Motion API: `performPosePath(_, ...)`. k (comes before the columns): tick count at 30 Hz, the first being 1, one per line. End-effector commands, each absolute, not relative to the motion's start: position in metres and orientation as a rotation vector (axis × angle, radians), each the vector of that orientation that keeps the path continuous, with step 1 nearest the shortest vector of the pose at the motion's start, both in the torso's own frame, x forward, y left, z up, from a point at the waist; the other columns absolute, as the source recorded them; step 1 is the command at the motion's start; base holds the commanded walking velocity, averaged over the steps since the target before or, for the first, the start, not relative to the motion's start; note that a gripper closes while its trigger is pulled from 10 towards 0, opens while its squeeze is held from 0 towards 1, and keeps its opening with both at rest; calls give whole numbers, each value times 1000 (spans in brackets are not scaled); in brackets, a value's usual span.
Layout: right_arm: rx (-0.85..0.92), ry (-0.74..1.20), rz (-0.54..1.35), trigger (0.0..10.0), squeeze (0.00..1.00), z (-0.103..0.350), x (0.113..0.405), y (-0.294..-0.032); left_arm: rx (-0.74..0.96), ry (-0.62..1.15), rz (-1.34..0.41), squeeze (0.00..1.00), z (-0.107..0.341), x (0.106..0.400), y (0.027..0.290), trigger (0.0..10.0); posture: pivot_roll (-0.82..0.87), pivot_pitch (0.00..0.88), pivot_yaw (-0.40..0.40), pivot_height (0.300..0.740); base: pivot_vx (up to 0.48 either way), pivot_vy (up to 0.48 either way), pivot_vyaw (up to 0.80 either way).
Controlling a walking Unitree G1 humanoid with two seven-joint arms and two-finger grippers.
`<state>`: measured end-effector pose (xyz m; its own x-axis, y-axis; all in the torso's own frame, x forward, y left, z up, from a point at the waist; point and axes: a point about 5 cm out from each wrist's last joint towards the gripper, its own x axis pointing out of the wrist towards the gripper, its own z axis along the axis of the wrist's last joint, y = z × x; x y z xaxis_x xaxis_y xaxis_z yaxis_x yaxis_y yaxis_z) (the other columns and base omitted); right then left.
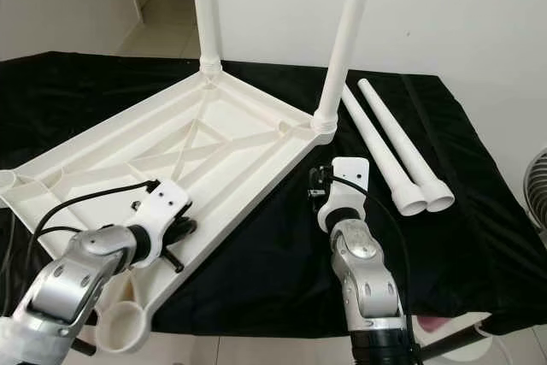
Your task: Building children table
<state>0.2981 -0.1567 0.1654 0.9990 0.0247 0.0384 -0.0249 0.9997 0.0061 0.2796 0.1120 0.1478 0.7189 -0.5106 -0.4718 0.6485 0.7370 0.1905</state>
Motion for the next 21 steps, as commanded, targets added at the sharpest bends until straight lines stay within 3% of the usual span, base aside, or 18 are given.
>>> performPosePath(1, 4, -32, 21, 10000, 0, 165, 298, -156, 364, 375, -522, 0, 151, 287, 107, 0, 6, 80, -6, 740, 0, 0, 0)
performPosePath(12, 19, -37, 35, 10000, 0, 165, 297, -147, 359, 253, -509, 0, 171, 316, 62, 0, -3, 84, -6, 740, 0, 0, 0)
performPosePath(13, 19, -40, 39, 10000, 0, 165, 296, -147, 373, 237, -522, 0, 173, 318, 60, 9098, -9, 88, -1, 740, 0, 0, 0)
performPosePath(14, 17, -42, 42, 10000, 0, 165, 295, -146, 385, 226, -534, 0, 174, 319, 58, 10000, -11, 89, 0, 740, 0, 0, 0)
performPosePath(21, 15, -44, 43, 10000, 0, 164, 292, -147, 403, 187, -596, 0, 178, 317, 56, 10000, -11, 92, 4, 740, 0, 0, 0)
